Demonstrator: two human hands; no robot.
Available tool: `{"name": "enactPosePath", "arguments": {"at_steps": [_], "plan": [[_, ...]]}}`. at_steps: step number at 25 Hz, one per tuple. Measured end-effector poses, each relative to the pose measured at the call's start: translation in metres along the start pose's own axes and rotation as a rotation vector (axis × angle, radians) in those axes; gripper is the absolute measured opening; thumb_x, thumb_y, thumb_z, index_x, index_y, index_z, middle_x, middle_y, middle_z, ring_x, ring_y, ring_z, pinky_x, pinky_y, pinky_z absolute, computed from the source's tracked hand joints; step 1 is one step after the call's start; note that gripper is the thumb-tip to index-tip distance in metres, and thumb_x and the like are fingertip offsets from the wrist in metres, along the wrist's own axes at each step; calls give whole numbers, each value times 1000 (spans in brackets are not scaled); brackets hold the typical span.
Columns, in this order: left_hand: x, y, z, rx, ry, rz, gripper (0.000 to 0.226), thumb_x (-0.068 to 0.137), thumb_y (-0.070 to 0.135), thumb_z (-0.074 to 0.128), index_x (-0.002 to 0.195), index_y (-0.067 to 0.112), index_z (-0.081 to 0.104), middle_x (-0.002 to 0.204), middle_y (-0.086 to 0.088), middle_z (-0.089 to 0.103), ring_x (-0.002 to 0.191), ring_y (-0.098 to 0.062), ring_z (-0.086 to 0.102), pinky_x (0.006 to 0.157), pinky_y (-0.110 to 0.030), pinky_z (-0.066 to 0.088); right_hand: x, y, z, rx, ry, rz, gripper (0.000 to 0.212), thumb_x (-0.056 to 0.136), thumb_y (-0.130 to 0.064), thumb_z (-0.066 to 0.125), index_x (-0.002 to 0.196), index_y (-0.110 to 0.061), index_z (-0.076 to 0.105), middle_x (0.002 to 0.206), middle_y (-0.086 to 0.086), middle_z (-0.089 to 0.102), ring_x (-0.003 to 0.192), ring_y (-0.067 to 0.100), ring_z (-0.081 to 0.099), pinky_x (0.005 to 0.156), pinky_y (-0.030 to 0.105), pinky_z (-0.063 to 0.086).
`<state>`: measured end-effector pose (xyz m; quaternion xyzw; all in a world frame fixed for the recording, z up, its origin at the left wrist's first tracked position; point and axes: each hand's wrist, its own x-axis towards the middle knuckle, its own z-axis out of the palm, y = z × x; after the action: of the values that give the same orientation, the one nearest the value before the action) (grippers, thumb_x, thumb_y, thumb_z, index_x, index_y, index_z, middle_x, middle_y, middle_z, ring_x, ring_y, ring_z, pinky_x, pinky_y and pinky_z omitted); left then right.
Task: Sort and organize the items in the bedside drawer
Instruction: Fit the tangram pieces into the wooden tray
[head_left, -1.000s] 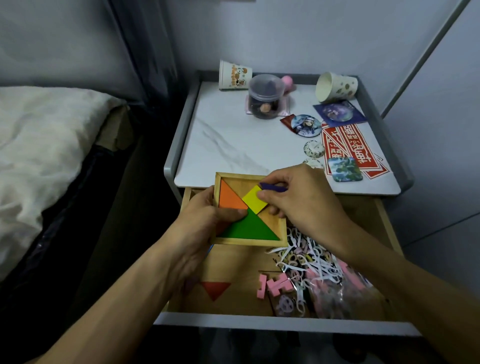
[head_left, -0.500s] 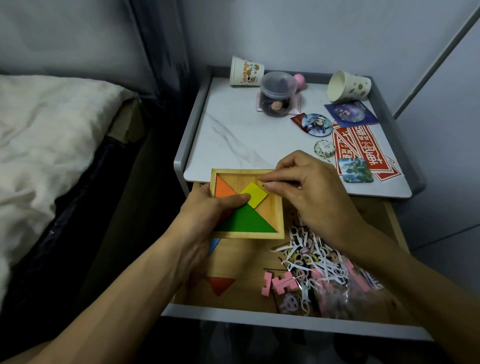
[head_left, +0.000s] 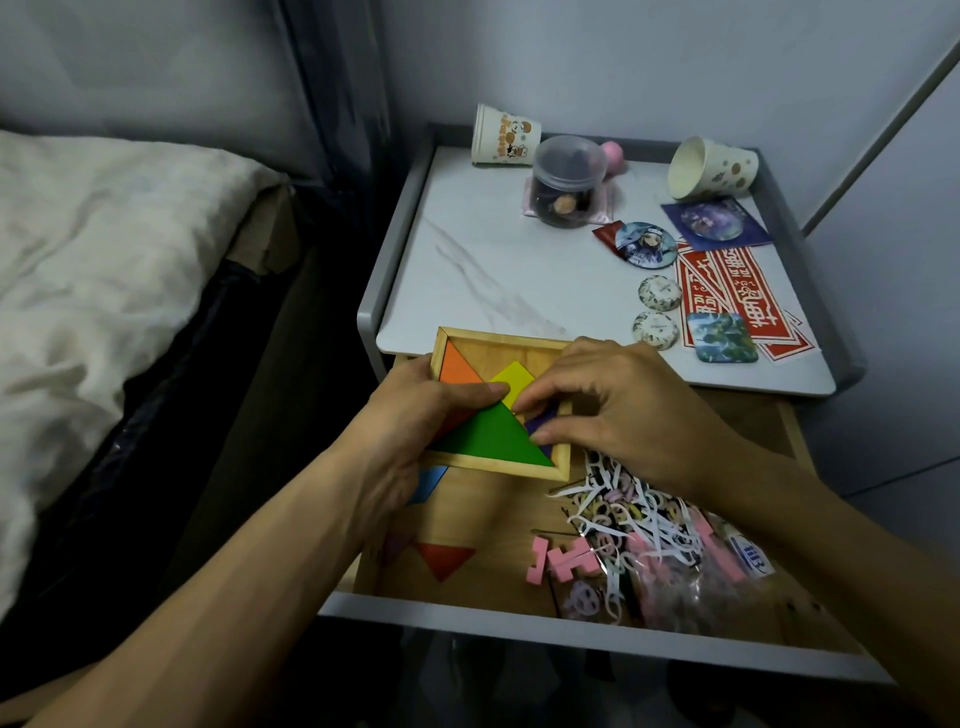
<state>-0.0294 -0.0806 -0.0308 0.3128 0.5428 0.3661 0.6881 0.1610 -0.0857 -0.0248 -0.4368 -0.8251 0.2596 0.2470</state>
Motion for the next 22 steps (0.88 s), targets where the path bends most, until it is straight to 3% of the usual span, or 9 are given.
{"name": "enactPosePath", "arguments": {"at_steps": [5,8,12,19,22], "plan": [[1,-1,-1,15,18,-2,27,78,-3,72,104,-1,69,94,-17,75,79,-26,72,64,-27,59,-2,-2,-2,32,-26,36,15,82,-14,76,95,-22,79,84,-12,71,80,1,64,75,19,49],[2,1,-1,30,11,14,29,79,-2,72,108,0,68,97,-15,75,84,-27,73,66,-26,60,-1,-3,-2,76,100,52,18,86,-10,72,100,-19,77,92,-10,69,87,4,64,80,19,49],[-1,1,2,39,-49,5,32,79,-2,72,110,1,67,100,-15,74,84,-25,73,64,-25,59,4,5,3,-143,123,65,27,88,-18,70,115,-18,72,104,-6,57,100,9,52,85,20,40],[1,0,-1,39,-26,-2,31,79,-3,71,110,0,67,99,-15,74,91,-29,72,71,-27,60,5,5,5,-105,106,77,18,83,-17,75,101,-20,76,93,-8,64,94,12,56,84,28,45],[2,1,-4,43,6,0,31,77,-2,72,108,1,68,97,-14,75,88,-28,73,72,-29,59,5,5,8,-132,107,35,21,83,-15,74,103,-19,76,93,-11,61,96,14,53,84,23,41]]}}
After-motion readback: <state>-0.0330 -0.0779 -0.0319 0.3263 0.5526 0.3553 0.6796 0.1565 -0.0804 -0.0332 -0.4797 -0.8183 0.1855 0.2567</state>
